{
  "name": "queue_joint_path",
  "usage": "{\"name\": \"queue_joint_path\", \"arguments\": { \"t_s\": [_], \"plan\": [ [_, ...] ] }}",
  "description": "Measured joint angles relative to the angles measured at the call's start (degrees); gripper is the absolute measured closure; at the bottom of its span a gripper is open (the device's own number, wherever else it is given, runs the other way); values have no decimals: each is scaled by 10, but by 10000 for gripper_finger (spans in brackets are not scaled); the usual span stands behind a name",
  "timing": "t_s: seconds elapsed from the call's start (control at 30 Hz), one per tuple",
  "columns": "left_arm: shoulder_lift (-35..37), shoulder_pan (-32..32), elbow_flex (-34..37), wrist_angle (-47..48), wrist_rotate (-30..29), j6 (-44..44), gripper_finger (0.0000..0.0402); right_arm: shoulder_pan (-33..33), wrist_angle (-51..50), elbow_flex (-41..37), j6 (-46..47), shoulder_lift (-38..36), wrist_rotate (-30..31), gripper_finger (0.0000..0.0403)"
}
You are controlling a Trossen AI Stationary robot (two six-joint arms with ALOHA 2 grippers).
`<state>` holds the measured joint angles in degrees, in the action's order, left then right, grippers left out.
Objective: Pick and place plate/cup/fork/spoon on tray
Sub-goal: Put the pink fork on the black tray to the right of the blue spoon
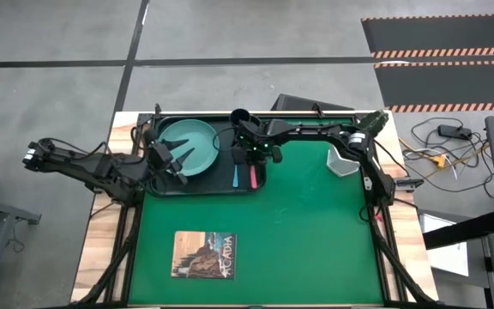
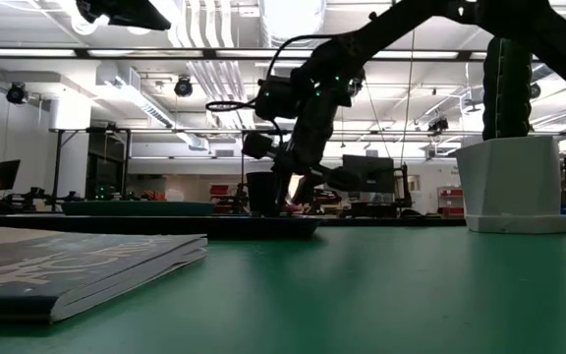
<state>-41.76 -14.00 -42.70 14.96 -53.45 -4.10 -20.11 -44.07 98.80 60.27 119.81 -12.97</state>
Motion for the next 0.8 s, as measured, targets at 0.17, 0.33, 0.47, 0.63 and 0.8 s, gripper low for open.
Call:
{"name": "queue_joint_path", "arguments": {
  "t_s": [0.17, 0.33, 0.47, 0.63, 0.8],
  "plan": [
    [-1, 0, 0, -10, 0, -12, 285, -7, 2, 0, 4, 1, 19, 360],
    [-2, 0, 0, -10, 0, -13, 285, -7, 11, 0, 3, 1, 31, 360],
    [-1, 0, 0, -11, 0, -13, 285, -7, 16, 0, 0, 1, 40, 360],
    [-2, 0, 0, -13, 0, -13, 285, -7, 15, 0, -3, 1, 60, 360],
    [-2, 0, 0, -13, 0, -13, 285, -7, 15, -4, -9, 1, 70, 360]
  ]
}}
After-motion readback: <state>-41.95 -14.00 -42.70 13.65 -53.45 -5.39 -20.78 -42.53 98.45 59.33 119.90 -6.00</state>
